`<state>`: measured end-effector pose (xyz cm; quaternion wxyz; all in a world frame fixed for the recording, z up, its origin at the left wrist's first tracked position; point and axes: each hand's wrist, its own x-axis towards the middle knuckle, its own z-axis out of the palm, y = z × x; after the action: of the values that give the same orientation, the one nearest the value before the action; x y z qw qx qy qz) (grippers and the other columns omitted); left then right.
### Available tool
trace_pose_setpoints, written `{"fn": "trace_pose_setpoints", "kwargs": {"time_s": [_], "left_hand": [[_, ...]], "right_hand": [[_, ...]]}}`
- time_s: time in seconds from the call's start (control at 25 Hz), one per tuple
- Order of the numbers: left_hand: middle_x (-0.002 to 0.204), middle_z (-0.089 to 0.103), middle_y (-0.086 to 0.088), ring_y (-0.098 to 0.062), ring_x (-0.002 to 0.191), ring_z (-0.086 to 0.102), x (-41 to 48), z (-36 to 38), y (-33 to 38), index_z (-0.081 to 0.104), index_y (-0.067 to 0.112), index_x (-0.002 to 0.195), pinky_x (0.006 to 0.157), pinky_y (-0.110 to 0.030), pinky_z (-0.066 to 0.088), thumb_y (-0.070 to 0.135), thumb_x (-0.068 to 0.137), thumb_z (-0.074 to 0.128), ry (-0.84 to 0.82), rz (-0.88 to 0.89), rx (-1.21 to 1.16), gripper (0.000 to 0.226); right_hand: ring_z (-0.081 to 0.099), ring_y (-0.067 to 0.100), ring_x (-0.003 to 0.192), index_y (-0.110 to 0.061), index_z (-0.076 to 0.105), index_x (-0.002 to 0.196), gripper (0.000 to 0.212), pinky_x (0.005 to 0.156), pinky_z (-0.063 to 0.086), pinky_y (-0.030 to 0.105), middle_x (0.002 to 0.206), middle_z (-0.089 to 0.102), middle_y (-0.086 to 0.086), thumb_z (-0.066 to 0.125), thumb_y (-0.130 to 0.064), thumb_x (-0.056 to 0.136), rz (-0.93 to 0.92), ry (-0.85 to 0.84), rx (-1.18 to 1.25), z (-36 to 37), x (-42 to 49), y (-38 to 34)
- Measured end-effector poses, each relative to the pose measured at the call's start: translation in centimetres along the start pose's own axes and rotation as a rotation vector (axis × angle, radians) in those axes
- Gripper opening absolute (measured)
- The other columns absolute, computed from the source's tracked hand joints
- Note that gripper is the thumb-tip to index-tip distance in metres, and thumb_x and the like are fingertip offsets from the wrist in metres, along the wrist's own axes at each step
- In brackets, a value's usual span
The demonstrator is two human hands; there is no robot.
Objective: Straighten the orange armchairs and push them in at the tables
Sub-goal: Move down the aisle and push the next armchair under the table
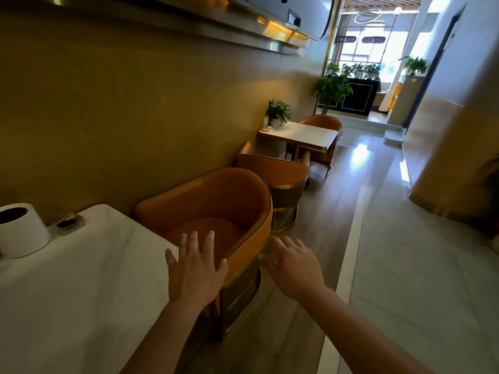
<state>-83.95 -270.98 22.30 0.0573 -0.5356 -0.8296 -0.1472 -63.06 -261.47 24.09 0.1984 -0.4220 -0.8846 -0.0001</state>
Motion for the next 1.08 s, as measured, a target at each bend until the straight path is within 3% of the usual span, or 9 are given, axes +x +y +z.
{"fn": "trace_pose_setpoints", "kwargs": {"time_s": [0.32,0.52,0.8,1.08], "left_hand": [[0.165,0.016,-0.010,-0.031,0.153,0.007,15.1,4.1,5.9,0.009,0.030,0.157,0.119,-0.060,0.012,0.062,0.096,0.035,-0.010,-0.058,-0.004,0.074],[0.165,0.017,-0.010,-0.030,0.153,0.008,22.0,8.0,9.8,0.008,0.031,0.157,0.119,-0.059,0.013,0.064,0.095,0.034,0.001,-0.124,0.043,0.075],[0.167,0.011,-0.009,-0.030,0.153,0.004,31.2,13.2,18.1,0.003,0.032,0.157,0.120,-0.058,0.013,0.065,0.096,0.032,-0.011,-0.359,0.112,0.075],[0.166,0.014,-0.009,-0.030,0.153,0.006,38.5,16.8,20.8,0.007,0.032,0.157,0.120,-0.059,0.013,0.065,0.096,0.034,0.001,-0.525,0.091,0.075]], "right_hand": [[0.049,0.017,0.118,-0.033,0.040,0.142,0.070,0.093,0.042,0.036,0.134,0.055,-0.007,0.015,-0.072,0.090,-0.036,-0.089,0.059,2.4,14.6,10.0],[0.048,0.018,0.119,-0.031,0.042,0.142,0.060,0.095,0.044,0.036,0.132,0.054,-0.007,0.025,-0.066,0.096,-0.089,-0.136,0.092,5.0,21.6,17.6],[0.046,0.018,0.123,-0.032,0.042,0.142,0.057,0.098,0.043,0.039,0.134,0.053,-0.007,0.030,-0.065,0.097,-0.279,-0.223,0.148,7.8,34.2,28.6],[0.042,0.020,0.130,-0.031,0.036,0.146,0.060,0.104,0.039,0.042,0.141,0.049,-0.006,0.031,-0.064,0.097,-0.423,-0.297,0.204,11.8,44.7,32.8]]}}
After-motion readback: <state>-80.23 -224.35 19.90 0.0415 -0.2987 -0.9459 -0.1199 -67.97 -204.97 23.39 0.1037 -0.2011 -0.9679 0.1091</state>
